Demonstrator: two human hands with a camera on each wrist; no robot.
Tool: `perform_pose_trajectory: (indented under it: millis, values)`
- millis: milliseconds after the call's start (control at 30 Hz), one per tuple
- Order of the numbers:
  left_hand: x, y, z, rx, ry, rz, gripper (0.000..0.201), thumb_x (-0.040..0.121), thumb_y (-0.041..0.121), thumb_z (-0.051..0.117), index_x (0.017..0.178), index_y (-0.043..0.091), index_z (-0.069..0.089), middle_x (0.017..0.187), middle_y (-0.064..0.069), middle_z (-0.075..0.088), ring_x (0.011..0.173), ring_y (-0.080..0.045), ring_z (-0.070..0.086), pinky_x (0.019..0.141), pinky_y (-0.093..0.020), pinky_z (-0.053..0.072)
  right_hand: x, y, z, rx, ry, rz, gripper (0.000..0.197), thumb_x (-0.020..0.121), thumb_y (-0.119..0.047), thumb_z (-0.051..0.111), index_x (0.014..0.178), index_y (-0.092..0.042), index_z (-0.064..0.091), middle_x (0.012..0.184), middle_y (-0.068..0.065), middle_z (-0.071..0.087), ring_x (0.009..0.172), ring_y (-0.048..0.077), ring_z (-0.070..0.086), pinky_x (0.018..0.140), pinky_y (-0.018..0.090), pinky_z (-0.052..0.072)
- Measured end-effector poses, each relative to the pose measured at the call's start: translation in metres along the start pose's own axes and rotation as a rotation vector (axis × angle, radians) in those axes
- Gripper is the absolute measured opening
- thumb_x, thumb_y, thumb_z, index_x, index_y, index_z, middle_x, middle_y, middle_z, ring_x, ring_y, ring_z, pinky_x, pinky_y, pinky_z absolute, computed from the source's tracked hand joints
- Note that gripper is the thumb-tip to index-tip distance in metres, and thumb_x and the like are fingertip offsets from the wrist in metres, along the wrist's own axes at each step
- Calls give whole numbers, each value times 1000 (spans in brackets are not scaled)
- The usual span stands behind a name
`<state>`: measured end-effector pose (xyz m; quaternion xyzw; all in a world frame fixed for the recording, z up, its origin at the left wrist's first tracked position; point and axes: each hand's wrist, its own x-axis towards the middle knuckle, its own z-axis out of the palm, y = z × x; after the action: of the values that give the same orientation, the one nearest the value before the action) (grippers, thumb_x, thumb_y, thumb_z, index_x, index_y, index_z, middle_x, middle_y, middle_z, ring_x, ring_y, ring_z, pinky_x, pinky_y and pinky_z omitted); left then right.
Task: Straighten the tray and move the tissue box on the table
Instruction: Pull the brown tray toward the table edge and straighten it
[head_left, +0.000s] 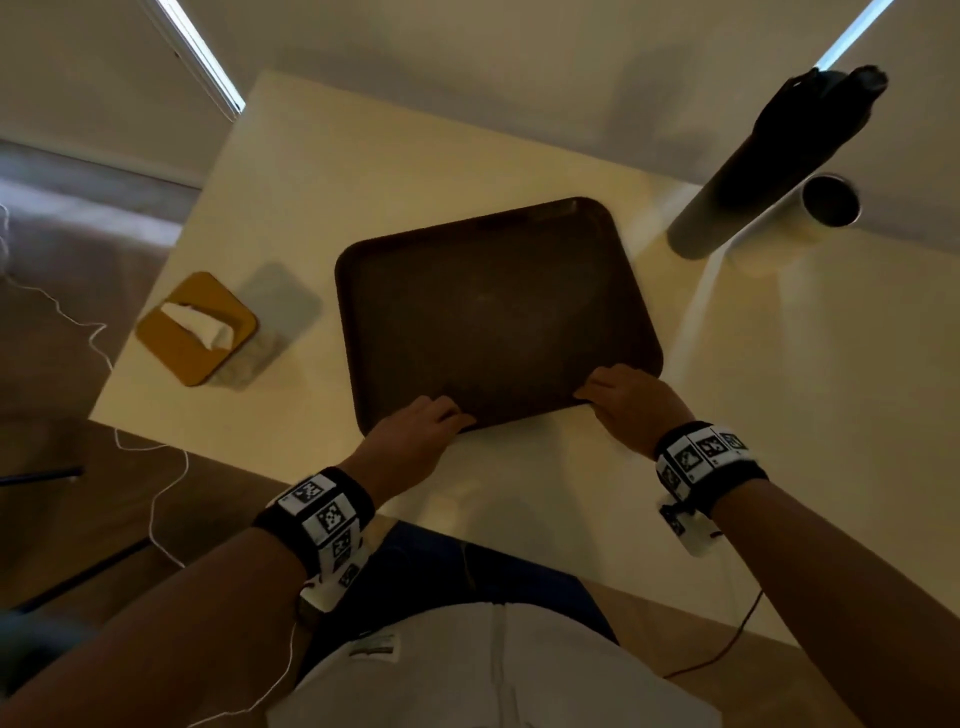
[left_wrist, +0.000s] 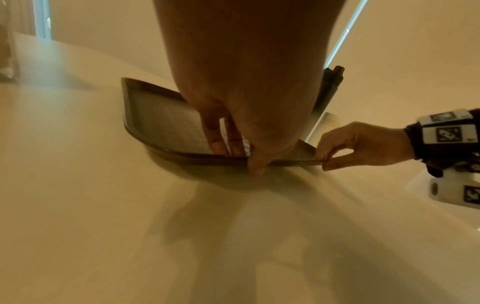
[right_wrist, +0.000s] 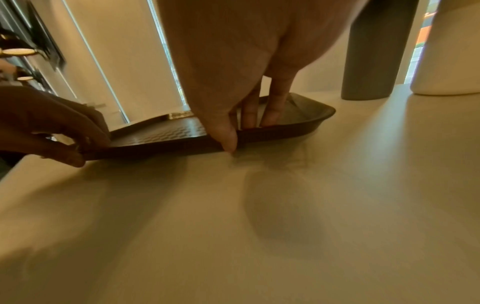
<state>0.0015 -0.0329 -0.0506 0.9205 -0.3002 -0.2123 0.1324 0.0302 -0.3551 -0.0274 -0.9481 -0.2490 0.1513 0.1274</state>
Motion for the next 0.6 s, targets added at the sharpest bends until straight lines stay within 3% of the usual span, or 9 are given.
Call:
perform_pose_trajectory:
  millis: [233,433,600]
  values:
    - [29,-62,-60,21,91,72,42,91,5,61,131,20,60,117,-5,62,99,-25,58,76,-39,56,32,-23,-1,10,131,86,28,75,4,74,101,-5,70,90,13,67,73,30,62,61,38,56]
    - [66,-103,-90,32,27,138,40,96,10,55,133,21,58,124,-6,59,109,-27,56,87,-42,55,59,-43,5,37,180,318,23,81,-1,69,102,-8,70,93,13,66,77,34,61,61,44,57]
    - [83,-121,-92,29,-12,160,40,97,11,54,135,23,57,125,-5,58,111,-26,54,89,-42,53,74,-52,9,84,151,470,21,88,-5,60,106,-11,70,98,12,64,84,33,60,68,42,54]
